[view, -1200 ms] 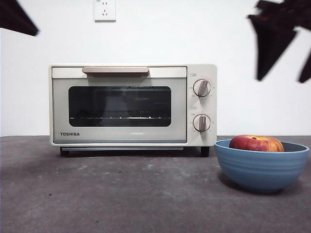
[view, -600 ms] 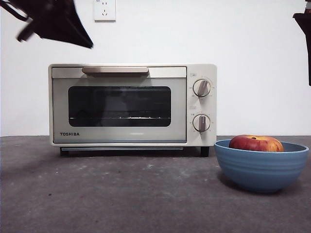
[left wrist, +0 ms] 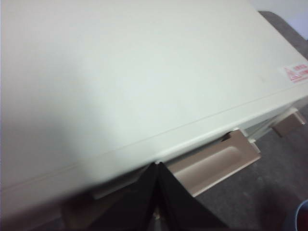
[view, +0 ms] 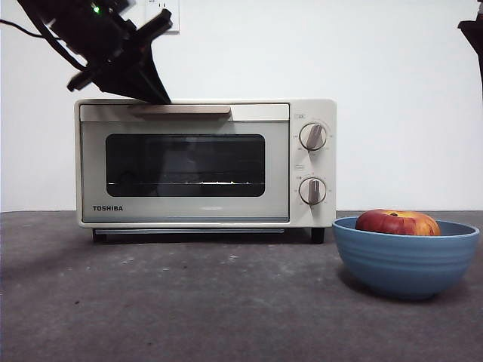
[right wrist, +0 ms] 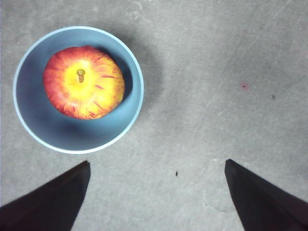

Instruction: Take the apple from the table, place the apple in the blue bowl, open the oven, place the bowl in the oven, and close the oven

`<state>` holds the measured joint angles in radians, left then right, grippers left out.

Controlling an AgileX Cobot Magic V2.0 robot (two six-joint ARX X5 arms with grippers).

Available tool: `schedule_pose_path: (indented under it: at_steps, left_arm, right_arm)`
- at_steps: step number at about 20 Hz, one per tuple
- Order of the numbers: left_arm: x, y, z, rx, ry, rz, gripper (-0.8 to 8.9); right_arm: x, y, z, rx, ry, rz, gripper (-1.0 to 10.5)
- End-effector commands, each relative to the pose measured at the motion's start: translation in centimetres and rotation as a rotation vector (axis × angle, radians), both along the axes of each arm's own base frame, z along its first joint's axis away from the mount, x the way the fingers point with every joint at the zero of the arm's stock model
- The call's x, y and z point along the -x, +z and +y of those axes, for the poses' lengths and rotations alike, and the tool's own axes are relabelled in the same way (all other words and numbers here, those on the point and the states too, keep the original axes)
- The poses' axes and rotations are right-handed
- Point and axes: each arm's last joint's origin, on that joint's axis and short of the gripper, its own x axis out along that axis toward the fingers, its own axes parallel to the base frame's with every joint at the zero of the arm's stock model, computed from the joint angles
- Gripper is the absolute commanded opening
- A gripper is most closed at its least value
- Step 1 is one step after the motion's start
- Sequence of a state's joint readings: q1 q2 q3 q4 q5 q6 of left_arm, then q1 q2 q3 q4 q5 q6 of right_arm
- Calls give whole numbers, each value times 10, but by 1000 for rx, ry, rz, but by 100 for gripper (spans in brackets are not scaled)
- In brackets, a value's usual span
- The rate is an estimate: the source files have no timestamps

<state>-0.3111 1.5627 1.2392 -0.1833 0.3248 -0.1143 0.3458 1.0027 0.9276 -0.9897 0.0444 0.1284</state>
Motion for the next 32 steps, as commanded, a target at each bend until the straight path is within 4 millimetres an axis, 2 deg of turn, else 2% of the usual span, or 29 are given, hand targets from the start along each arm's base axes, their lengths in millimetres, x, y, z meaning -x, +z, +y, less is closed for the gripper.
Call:
schedule_pose_path:
  at_steps: [1, 7, 18, 24, 28, 32]
  left_arm:
    - [-7, -9, -6, -29, -17, 14, 7]
    - [0, -22, -17, -84, -67, 115, 7]
    - [38, -42, -45, -212, -195, 396, 7]
    - [55, -47, -56, -277, -263, 483, 7]
    - [62, -39, -60, -268, -284, 448, 7]
    - [70, -15, -51, -232, -277, 356, 7]
  right_arm:
    - [-2, 2, 1, -13, -8, -10, 446]
    - [-3, 3, 2, -18, -10, -19, 446]
    - [-7, 3, -7, -25, -69, -22, 446]
    - [-10, 2, -15, -102, -88, 2, 446]
    - [-25, -7, -17, -162, -94, 51, 438]
    - [-49, -27, -18, -150, -121, 119, 435]
